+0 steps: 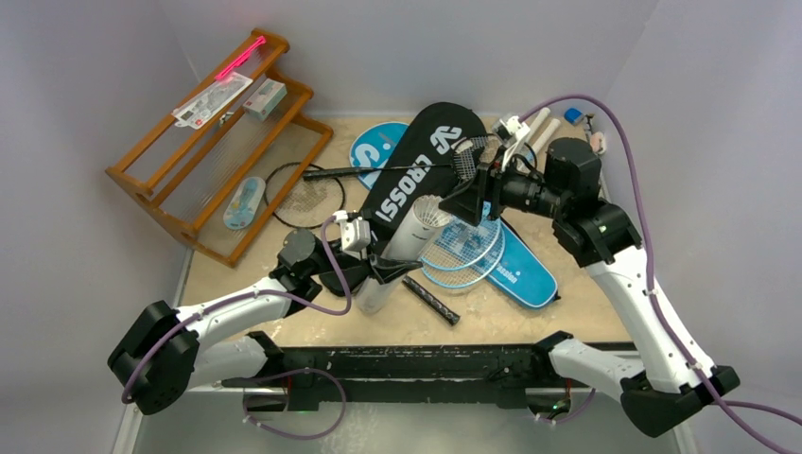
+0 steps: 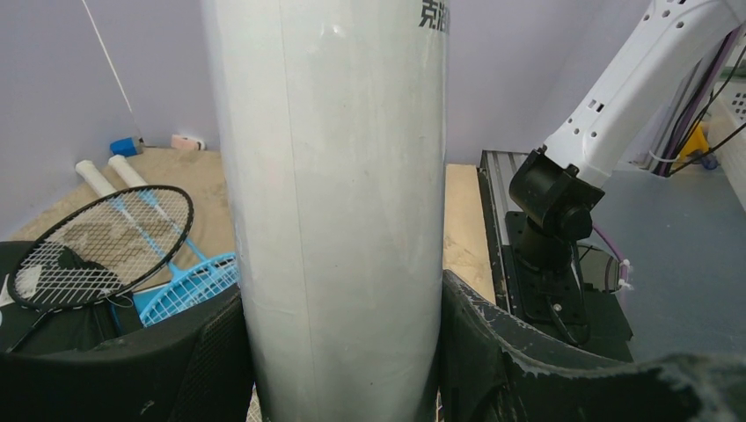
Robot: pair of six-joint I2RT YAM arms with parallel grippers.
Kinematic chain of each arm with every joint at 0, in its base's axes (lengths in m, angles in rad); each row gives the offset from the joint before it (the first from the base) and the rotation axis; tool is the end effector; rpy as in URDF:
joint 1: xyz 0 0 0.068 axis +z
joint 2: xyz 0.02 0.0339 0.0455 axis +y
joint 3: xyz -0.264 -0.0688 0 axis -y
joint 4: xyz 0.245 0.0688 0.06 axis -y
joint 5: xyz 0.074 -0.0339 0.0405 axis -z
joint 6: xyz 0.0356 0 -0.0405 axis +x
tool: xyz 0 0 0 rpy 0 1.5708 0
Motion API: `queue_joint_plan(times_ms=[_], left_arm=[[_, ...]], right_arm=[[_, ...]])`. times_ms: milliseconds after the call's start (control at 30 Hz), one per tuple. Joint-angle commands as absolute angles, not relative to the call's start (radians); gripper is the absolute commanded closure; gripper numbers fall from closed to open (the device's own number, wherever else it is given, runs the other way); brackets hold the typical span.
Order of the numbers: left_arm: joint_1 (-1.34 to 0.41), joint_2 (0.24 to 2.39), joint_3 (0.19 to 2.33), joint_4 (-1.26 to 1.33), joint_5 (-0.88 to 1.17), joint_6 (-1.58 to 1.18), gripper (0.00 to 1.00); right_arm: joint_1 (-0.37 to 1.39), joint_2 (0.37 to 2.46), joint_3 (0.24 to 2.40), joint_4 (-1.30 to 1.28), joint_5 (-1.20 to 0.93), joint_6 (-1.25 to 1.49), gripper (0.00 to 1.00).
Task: Pack up the badminton gear
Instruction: Place the shuttlecock at the shuttle tube, then adjust the racket bag at the center of the board.
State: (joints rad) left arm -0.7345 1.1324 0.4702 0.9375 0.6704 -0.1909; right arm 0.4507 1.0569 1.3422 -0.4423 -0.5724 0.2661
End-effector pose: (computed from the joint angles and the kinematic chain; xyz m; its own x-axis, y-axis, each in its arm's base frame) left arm 0.1604 -0.1747 0.2769 0.0142 -0.2132 -0.9769 0.9896 0.1430 -0.0168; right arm 0.1816 0.1093 0.4537 -0.3587 0.0720 -0.9307 -0.7809 0.5231 0.3414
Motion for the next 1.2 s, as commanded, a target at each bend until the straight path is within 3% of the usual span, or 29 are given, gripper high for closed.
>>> queue_joint_plan(times_ms=[0, 367, 600, 900, 1000, 1167], left_arm=[[-0.737, 1.132, 0.488, 1.005, 0.69, -0.21, 0.45], [-0.738, 1.129, 0.488, 1.005, 0.686, -0.217, 0.44], [-0.738, 1.096, 0.47, 0.971, 0.653, -0.204, 0.45], [-0.737, 0.882, 0.445, 0.702, 0.378, -0.173, 0.44], [-0.736, 0.813, 0.417, 0.682, 0.314, -0.178, 0.44], [-0.737, 0.759, 0.404, 0.64, 0.276, -0.176, 0.44]], right_arm=[[0.453, 1.051, 1.28, -0.434, -0.615, 0.255, 0.36], [0.453, 1.042, 1.303, -0.422, -0.592, 0.281, 0.32], [0.453, 0.991, 1.344, -0.555, -0.311, 0.321, 0.27], [0.444, 0.966, 1.186, -0.708, 0.136, 0.463, 0.22], [0.378, 0.997, 1.097, -0.743, 0.213, 0.552, 0.22], [0.124, 1.003, 0.924, -0.719, 0.168, 0.642, 0.18]])
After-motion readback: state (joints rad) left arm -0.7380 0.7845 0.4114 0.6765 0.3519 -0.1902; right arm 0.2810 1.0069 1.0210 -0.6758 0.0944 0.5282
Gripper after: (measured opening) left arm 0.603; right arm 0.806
